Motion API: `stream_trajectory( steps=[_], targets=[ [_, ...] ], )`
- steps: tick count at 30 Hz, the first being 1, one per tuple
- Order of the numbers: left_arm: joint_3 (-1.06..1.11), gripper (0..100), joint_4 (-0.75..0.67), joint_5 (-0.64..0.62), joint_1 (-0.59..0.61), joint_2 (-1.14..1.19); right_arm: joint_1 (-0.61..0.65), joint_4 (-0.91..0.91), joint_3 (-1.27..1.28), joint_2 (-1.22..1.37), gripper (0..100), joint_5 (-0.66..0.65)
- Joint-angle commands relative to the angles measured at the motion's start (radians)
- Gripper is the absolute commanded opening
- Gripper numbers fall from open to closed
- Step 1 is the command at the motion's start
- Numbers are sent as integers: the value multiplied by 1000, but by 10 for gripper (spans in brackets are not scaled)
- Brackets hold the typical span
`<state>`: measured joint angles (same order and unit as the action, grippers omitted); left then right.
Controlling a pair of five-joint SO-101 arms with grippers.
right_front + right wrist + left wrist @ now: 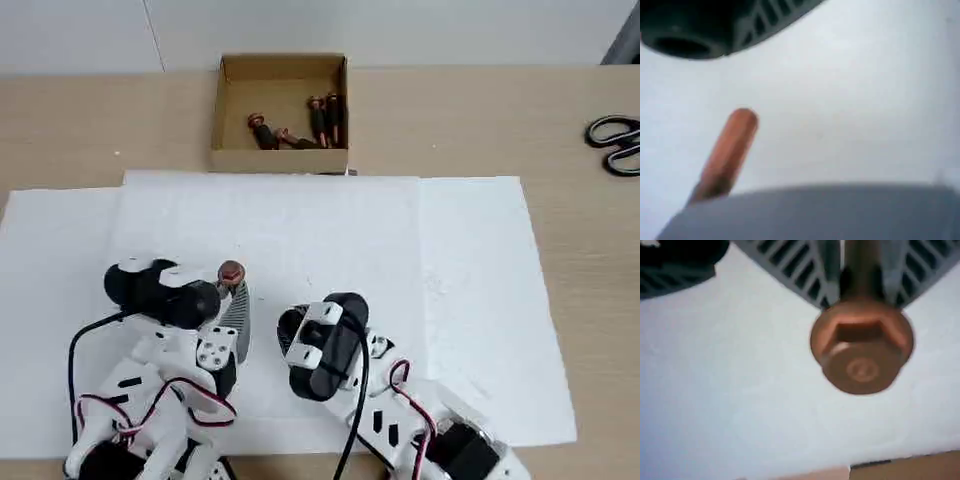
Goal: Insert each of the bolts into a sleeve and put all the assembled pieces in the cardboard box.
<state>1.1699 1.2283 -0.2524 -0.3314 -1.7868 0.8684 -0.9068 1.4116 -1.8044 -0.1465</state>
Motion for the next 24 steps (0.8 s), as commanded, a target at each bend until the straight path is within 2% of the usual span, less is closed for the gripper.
stream_trajectory(
  steps=[1, 6, 10, 15, 24],
  targets=[
    [-77, 5, -68, -100, 41, 0, -13, 25, 17, -7, 2, -5],
    [-82, 5, -107, -152, 104, 0, -13, 85, 74, -7, 2, -5],
    [-84, 5, -112, -242, 152, 0, -13, 120, 114, -7, 2, -3],
    [-51, 5, -94, -361, 152, 0, -13, 209, 158, -7, 2, -3],
    [5, 5, -94, -436, 123, -3, -13, 266, 180, -7, 2, -3]
  ],
)
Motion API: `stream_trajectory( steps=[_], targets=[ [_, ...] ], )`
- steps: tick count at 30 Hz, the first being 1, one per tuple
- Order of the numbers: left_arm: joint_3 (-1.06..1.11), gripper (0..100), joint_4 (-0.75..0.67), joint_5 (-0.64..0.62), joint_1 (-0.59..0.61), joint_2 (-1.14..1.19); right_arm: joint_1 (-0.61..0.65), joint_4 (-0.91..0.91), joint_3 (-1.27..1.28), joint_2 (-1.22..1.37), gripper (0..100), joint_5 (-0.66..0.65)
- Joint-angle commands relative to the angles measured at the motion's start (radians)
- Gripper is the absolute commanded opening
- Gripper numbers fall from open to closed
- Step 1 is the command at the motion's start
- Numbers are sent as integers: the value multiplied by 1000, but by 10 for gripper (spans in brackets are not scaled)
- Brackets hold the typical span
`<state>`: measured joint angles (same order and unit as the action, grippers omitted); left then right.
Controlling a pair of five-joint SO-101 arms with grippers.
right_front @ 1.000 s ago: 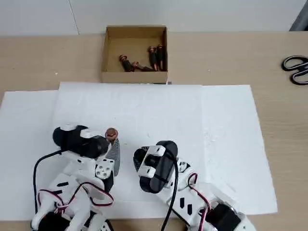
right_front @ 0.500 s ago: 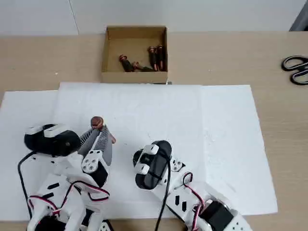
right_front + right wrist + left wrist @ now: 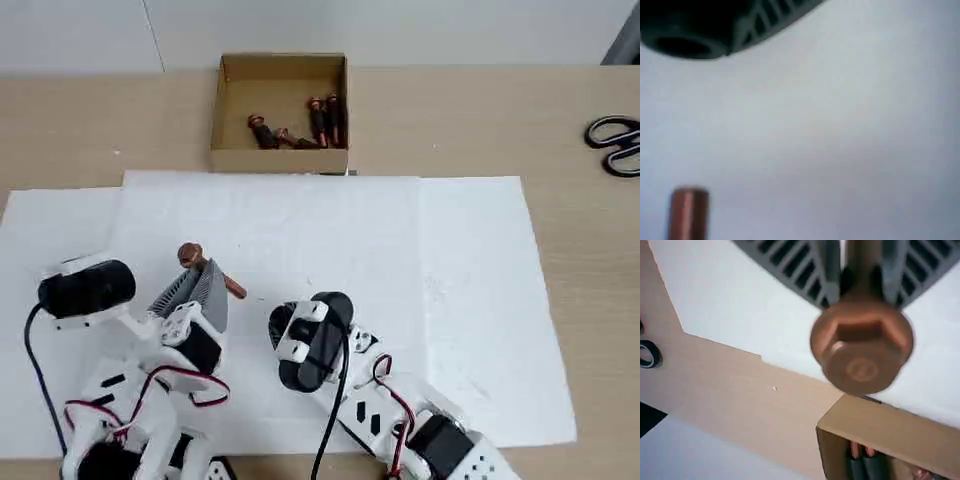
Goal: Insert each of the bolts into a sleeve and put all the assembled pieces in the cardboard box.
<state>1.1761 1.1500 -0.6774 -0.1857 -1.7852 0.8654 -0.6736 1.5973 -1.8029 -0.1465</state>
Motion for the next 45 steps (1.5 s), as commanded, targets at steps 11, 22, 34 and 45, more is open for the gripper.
stream_trajectory(
  steps=[11, 22, 34, 45],
  targets=[
    [-2, 5, -18, -32, -163, -5, -28, 41, 2, -10, 2, -3],
    [-1, 5, -17, -31, -166, -3, -47, 88, 2, -10, 2, -5],
    [-1, 5, -21, -26, -158, -6, 15, 87, 0, -10, 2, -6],
    [1, 5, -20, -26, -160, -3, 18, 93, -40, -10, 2, -11]
  ],
)
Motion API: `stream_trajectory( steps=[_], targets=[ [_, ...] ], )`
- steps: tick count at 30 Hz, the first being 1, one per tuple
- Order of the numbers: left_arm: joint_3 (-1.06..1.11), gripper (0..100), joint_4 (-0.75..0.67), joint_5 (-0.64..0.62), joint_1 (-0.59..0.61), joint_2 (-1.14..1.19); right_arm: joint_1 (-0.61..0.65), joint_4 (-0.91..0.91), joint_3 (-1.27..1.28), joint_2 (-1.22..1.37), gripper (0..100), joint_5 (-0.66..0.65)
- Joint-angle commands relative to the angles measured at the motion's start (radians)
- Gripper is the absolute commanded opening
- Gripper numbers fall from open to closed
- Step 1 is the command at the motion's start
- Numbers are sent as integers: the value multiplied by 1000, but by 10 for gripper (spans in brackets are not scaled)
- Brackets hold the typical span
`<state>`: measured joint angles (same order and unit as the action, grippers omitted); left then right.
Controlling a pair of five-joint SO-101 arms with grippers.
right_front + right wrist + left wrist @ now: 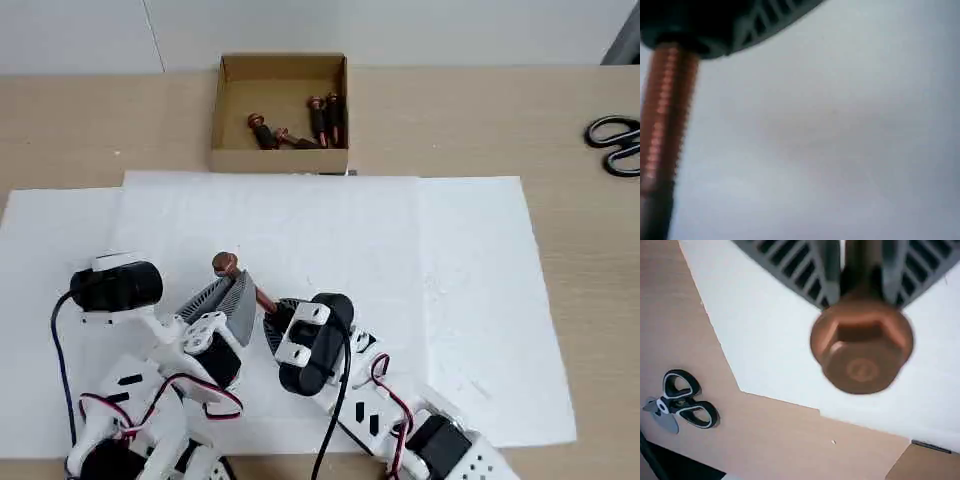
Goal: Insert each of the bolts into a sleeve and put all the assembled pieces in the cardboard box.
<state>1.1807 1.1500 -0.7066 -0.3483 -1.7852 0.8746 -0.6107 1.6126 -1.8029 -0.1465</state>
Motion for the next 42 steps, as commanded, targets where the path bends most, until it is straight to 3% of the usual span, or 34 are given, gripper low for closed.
stream_trajectory(
  steps=[1, 12, 17, 23, 32, 42],
  targets=[
    [-4, 5, -20, 3, 2, -3, 8, 30, -61, -10, 2, -11],
    [25, 5, -20, 3, -6, -5, 7, 41, -98, -8, 2, -12],
    [25, 5, -20, 3, -68, -5, 7, 94, -98, -8, 2, -66],
    [28, 7, -35, 3, 9, -2, 4, 116, -117, -8, 2, -95],
    [28, 7, -26, 2, 9, -2, 4, 117, -138, -8, 2, -97],
    [56, 7, -3, 58, -84, -2, -8, 151, -133, -8, 2, -97]
  ],
)
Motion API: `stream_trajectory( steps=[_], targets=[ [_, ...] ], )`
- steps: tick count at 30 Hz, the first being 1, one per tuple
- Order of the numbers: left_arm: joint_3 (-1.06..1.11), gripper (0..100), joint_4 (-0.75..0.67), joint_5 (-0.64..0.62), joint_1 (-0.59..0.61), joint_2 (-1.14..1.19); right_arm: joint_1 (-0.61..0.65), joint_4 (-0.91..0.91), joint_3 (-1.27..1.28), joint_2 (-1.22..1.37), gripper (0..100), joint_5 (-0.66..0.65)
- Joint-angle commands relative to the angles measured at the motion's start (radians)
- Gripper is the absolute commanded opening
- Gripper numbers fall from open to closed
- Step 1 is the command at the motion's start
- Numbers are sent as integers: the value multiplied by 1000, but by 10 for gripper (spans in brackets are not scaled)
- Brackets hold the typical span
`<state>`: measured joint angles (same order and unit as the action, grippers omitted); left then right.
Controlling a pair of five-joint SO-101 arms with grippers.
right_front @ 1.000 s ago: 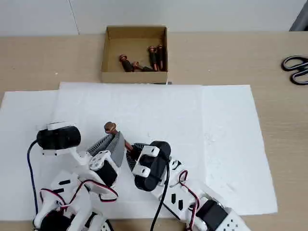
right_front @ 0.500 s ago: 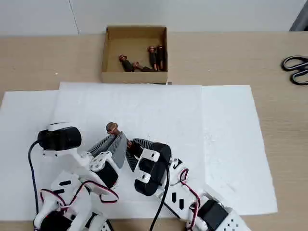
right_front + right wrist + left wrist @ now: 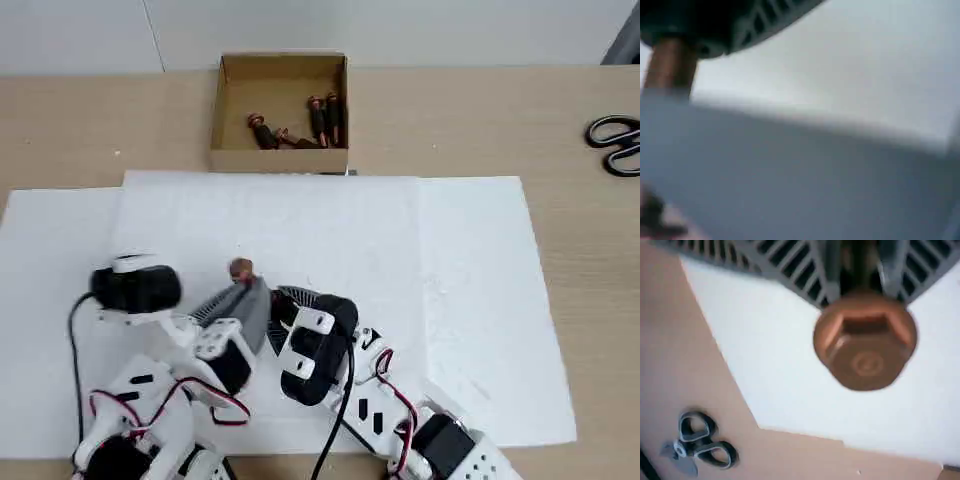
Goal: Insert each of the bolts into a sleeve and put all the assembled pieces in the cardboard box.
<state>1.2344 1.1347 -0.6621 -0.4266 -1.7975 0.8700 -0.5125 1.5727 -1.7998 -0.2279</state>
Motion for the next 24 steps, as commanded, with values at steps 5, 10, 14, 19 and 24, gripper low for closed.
stream_trajectory(
  steps=[5, 10, 14, 19, 24],
  targets=[
    [12, 7, 9, 49, -8, 11, -19, 53, -95, -12, 2, -15],
    [12, 24, 6, 58, 0, 8, -19, 51, -92, -12, 2, -15],
    [10, 181, -6, 58, 0, 11, -19, 47, -92, -12, 2, -15],
    [10, 282, 0, 74, 0, 11, -19, 45, -92, -12, 2, -15],
    [7, 282, -3, 87, 2, 11, -19, 44, -91, -12, 2, -15]
  ],
)
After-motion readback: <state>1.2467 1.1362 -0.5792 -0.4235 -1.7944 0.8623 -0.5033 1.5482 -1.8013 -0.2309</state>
